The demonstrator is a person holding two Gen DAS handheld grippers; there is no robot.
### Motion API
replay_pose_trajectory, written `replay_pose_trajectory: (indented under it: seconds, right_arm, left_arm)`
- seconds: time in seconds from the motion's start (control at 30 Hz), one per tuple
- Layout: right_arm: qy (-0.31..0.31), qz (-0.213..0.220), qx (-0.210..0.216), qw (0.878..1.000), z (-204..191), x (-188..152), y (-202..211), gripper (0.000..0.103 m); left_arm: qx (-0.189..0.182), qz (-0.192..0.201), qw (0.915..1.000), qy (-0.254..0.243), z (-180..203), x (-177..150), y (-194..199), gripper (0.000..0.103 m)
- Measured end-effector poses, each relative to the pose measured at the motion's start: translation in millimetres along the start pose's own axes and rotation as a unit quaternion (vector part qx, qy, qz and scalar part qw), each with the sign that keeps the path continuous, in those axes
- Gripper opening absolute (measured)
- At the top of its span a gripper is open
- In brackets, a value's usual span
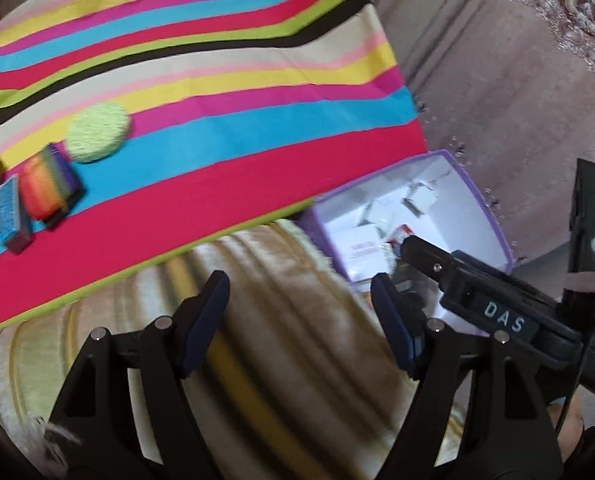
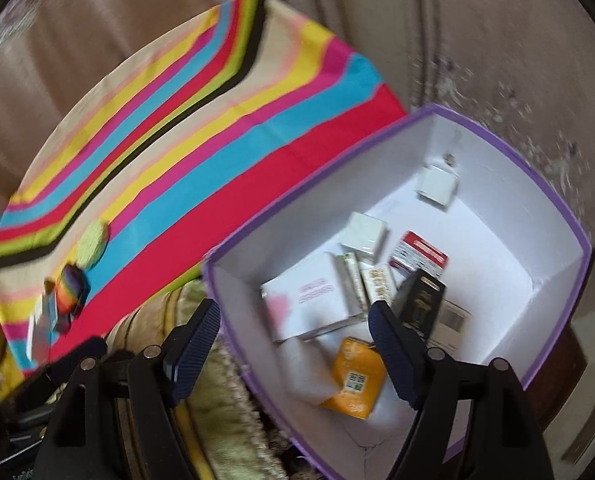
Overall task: Organize objects
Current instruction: 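Move both grippers back over the items left on the cloth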
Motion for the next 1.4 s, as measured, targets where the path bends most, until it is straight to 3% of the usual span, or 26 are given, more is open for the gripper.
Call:
replay_pose_trajectory:
  seconds: [0.27,0.67,0.8,1.17,1.4]
  right_arm:
    - [0.093,0.015,0.005,0.996,-46.5,-5.4,4.4,0.078]
    - [0.17,-0.005,0.029,0.985,-99.6,-19.6,-11.4,0.078]
    - [0.193,-0.007,0.031,0.981,-115.3,-22.0,-15.4,0.078]
    - [0.226,-0.027,0.074,0.971,-162.5,-26.2,-36.4,0.078]
    - [0.263,-0.028,0.093,0.96,-200.9,-33.1,-53.2,0.078]
  left_arm:
    - [0.048,0.035,0.9945,0.087,-75.3,-2.4,35.7,0.076]
    - [0.154,0.075,0.9648,0.199,-198.7,-35.3,95.8,0.076]
    - [0.194,0.085,0.9567,0.199,-227.3,-40.0,112.8,0.076]
    - [0.249,0.094,0.9365,0.228,-288.3,-39.1,128.8,0.076]
    - [0.269,0.084,0.935,0.215,-309.2,-22.9,117.9,0.076]
Point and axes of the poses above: each gripper's, at about its wrist camera, not at the fingertips, and y roughly against the way its jaws point, z to its right, x to its top, the point moved 7 cm from there along -y, roughly the way its jaws point, and after that the axes turned 11 degrees about z, right-handed, at the moved point
